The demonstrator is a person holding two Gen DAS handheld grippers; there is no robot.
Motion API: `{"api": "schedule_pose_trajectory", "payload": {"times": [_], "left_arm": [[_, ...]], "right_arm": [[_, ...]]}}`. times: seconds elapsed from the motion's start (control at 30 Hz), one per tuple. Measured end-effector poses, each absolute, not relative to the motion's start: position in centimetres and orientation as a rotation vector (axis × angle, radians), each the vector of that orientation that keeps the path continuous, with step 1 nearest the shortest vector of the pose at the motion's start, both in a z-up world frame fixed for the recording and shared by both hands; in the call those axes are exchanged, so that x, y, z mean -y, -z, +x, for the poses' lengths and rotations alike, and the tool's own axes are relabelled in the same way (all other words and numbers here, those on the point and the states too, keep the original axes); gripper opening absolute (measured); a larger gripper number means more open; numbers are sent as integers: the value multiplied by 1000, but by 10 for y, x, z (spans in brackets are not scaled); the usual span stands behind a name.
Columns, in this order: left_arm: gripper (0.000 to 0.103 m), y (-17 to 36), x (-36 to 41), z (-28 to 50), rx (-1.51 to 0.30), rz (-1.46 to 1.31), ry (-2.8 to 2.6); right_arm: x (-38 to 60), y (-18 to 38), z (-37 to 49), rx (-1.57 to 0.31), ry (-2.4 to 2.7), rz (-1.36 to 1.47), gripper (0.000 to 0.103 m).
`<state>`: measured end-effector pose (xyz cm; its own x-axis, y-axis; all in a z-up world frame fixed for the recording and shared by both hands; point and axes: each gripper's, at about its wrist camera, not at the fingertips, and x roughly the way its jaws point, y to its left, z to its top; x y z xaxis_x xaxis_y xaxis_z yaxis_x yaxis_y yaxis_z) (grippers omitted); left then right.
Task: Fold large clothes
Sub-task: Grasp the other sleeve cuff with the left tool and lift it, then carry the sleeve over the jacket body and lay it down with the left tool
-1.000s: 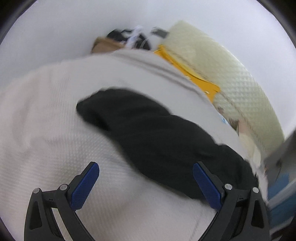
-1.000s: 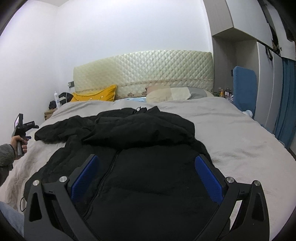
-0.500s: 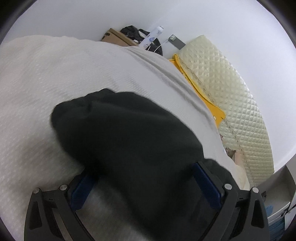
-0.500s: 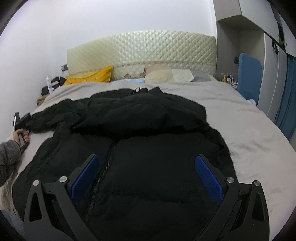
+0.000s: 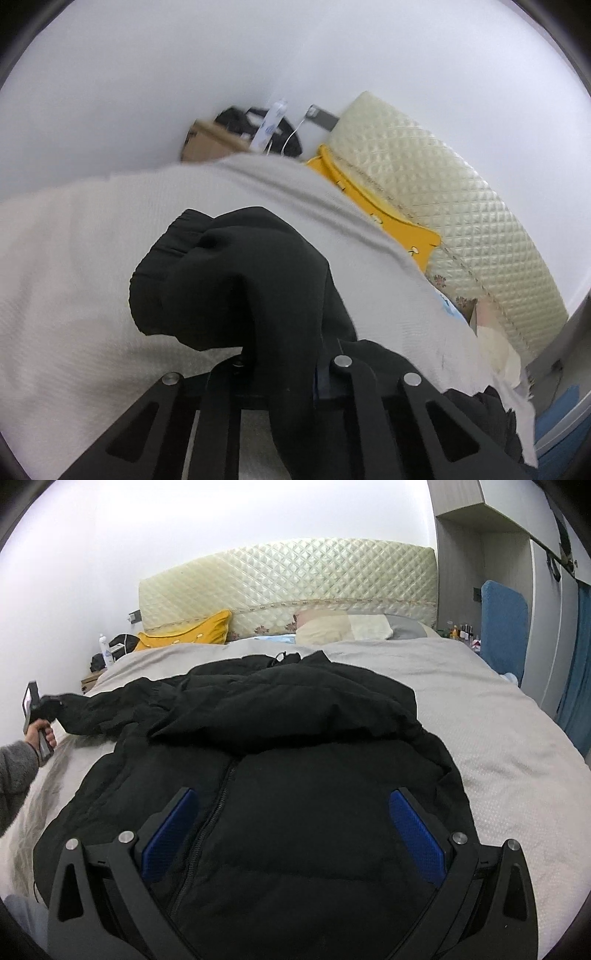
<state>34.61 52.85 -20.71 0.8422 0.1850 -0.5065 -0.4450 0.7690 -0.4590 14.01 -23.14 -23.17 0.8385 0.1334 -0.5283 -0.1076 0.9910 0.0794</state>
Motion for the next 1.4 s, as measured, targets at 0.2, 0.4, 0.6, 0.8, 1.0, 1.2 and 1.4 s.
{"api": "schedule_pose_trajectory", "payload": {"times": [0.2,0.4,0.6,0.8,1.0,1.2,1.4], "left_arm": [[12,130,-479,325,-436,-488,-342],[12,72,-413,309,-431,-347,-303],[12,14,-346,292,-391,-276,-238],[8,-43,-269,287,-366,-148,-184],[6,-76,-186,285,-327,-55,-101],[5,-80,-78,287,-339,39,39],[5,-47,40,296,-386,150,189]], "right_arm": [[240,219,127,-522,-152,60,103],[246,205,109,-467,-171,43,103],[257,193,91,-420,-200,10,103],[281,185,89,-395,-188,57,103],[303,175,86,-367,-170,54,103],[324,173,85,-372,-160,83,103],[341,171,91,-387,-183,111,103]]}}
